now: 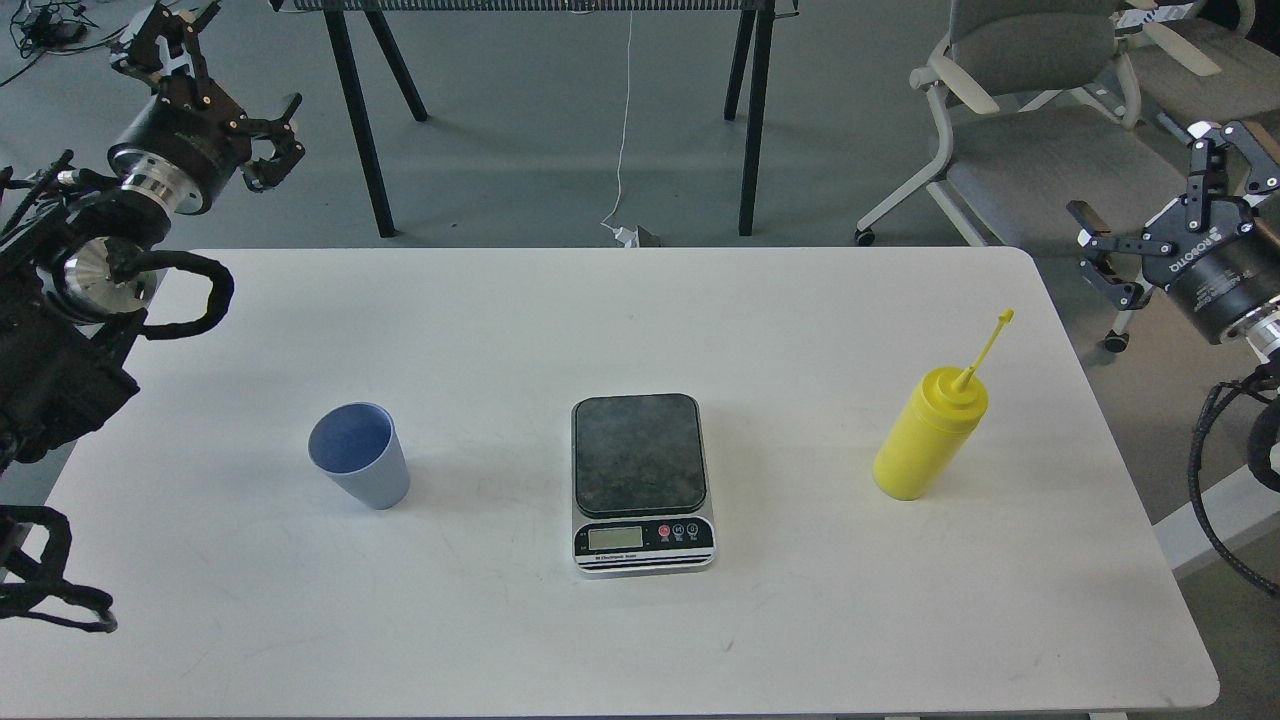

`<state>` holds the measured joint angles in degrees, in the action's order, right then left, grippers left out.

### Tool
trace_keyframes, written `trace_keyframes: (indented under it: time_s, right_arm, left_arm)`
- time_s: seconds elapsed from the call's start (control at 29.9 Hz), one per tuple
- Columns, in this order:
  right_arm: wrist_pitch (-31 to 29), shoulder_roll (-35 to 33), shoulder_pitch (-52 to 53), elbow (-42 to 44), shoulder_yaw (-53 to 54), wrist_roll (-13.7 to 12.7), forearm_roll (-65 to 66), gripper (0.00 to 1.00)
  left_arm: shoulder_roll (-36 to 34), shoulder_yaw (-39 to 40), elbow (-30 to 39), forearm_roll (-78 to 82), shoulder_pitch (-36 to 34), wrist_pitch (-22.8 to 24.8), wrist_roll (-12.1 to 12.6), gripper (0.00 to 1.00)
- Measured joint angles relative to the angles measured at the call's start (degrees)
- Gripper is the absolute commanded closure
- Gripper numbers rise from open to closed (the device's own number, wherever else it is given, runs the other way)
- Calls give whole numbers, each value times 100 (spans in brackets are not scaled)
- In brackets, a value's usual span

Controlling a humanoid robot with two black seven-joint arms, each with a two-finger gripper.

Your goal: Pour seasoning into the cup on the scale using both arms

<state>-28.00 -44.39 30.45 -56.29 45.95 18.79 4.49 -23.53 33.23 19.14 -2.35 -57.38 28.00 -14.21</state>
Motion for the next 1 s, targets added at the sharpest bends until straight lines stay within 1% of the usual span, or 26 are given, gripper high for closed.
trace_keyframes:
  time_s: [0.3,0.37,0.57,0.74,0.8,0.87,1.0]
  right_arm:
    - [0,14,-4,6,57,2,0,1]
    - [0,28,-4,5,62,2,0,1]
    - [0,43,-4,-17,70,0,0,1]
    - [0,44,-4,-38,79,-5,0,1]
    - [0,44,-4,-39,81,-4,-5,1]
    - [0,45,-6,-39,82,-2,-8,1]
    - [0,84,-25,-35,81,0,-9,1]
  left_arm:
    - [117,41,-24,-121,1,0,-44,0]
    - [92,213,-37,-359,14,0,-73,0]
    - [89,1083,-59,-1176,147,-2,-89,0]
    - [178,1372,-69,-1370,178,-2,-109,0]
    - [256,1557,-76,-1452,178,-2,-197,0]
    - [297,1632,-95,-1472,178,-2,-363,0]
    - [332,1460,-115,-1452,137,-2,-722,0]
